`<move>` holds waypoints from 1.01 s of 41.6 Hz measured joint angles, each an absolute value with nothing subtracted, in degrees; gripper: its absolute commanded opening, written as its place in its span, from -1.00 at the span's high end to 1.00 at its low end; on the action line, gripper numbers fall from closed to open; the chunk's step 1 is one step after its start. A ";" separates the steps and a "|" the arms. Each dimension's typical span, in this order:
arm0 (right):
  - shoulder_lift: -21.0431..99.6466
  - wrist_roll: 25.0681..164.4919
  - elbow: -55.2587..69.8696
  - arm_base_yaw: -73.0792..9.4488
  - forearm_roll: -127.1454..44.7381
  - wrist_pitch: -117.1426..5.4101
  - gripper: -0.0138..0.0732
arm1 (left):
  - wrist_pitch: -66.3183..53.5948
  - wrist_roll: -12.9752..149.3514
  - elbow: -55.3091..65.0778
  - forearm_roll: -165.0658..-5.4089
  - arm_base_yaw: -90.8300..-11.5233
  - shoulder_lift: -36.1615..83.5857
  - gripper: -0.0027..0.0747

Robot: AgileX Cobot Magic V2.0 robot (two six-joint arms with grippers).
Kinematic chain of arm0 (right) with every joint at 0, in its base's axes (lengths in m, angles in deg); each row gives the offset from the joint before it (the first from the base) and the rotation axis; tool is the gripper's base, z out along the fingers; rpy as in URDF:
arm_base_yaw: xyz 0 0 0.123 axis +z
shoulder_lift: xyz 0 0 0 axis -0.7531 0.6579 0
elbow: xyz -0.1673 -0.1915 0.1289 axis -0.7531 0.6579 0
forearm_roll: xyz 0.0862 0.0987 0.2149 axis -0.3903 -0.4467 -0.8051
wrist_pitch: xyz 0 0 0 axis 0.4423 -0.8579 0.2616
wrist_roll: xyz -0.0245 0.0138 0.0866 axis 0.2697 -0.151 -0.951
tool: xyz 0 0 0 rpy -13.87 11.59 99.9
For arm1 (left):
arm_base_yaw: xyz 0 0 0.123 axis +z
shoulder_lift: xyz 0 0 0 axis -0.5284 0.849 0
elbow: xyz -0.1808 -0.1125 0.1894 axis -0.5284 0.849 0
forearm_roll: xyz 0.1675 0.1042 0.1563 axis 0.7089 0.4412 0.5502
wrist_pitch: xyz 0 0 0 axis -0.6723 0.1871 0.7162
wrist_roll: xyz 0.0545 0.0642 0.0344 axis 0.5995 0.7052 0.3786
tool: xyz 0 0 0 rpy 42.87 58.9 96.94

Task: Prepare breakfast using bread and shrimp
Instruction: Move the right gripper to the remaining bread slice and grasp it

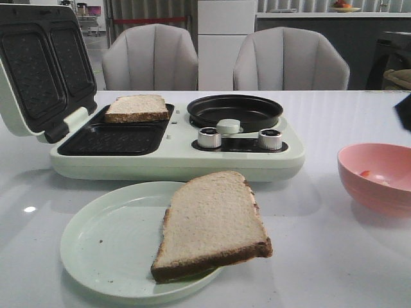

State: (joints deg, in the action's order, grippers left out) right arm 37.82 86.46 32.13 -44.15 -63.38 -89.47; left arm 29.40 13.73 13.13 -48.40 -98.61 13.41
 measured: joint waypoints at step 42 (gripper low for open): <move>81.70 108.63 17.96 -31.41 -87.49 -82.34 0.27 | 29.28 13.73 13.25 -48.17 -98.61 13.41 -0.39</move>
